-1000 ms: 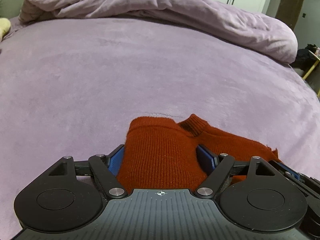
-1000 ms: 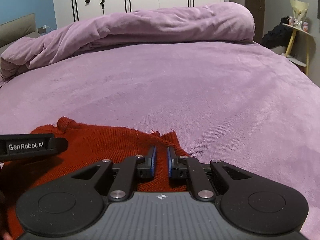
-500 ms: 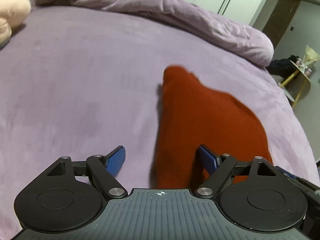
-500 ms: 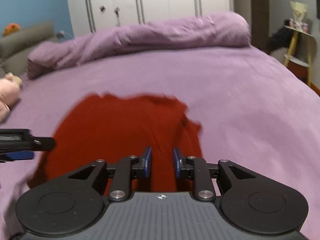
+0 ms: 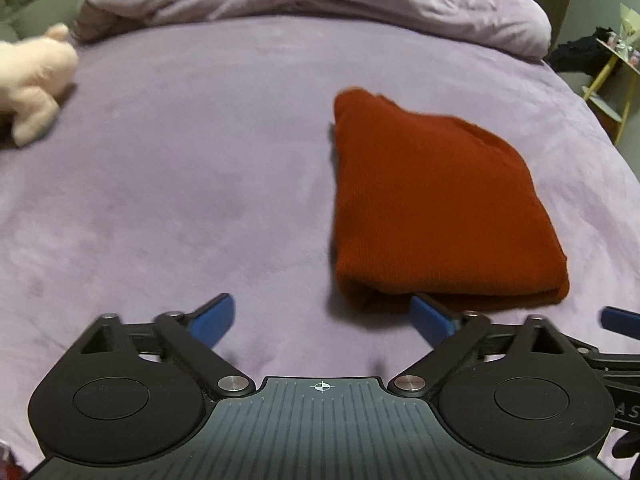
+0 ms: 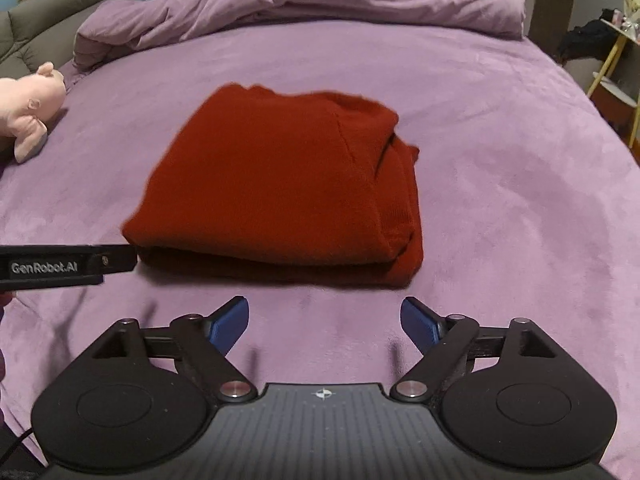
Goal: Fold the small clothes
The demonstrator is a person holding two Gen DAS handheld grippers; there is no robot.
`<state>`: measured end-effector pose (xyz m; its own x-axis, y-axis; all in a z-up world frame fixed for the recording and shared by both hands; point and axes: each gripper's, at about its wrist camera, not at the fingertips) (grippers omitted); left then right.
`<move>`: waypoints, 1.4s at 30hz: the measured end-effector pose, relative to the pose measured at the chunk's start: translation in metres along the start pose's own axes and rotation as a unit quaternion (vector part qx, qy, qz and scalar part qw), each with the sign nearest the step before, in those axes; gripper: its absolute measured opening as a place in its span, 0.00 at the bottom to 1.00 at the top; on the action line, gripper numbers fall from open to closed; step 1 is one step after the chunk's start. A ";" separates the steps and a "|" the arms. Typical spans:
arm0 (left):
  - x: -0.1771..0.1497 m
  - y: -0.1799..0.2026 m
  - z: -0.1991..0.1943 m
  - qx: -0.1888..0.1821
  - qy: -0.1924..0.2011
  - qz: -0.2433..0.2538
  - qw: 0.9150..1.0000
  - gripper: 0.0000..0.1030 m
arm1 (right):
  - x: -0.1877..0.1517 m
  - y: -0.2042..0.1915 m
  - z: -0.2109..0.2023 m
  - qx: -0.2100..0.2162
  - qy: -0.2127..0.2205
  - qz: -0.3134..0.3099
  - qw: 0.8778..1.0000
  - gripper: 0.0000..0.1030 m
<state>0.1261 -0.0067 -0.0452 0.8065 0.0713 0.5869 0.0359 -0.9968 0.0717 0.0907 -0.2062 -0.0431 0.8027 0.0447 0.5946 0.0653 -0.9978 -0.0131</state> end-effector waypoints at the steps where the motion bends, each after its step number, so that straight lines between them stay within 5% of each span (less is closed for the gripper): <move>1: 0.000 0.001 -0.006 0.001 0.006 -0.001 1.000 0.97 | 0.003 -0.001 -0.005 -0.001 0.001 0.004 1.000 0.91; 7: 0.002 -0.008 -0.023 -0.042 -0.006 -0.035 0.998 0.97 | 0.017 -0.009 -0.013 -0.025 -0.022 0.004 0.999 0.96; 17: 0.007 0.013 -0.024 0.008 -0.038 0.052 0.998 0.97 | 0.026 -0.020 -0.019 -0.053 -0.052 0.018 0.997 0.96; 27: 0.007 0.014 -0.019 0.015 -0.056 0.051 0.997 0.97 | 0.030 -0.009 -0.015 -0.060 -0.079 0.059 0.993 0.96; 42: 0.005 0.010 -0.012 0.008 -0.079 0.040 0.996 0.97 | 0.030 -0.012 -0.017 -0.076 -0.071 0.040 0.994 0.96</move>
<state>0.1235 -0.0160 -0.0315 0.8899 -0.0143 0.4560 -0.0241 -0.9996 0.0157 0.1040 -0.1936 -0.0112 0.8781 -0.0401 0.4769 -0.0846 -0.9938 0.0722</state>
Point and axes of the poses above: each gripper's, at about its wrist camera, not at the fingertips, and z roughly the way its jaws point, y to its right, x to its top, and after that the axes turned 5 degrees about -z, right-handed
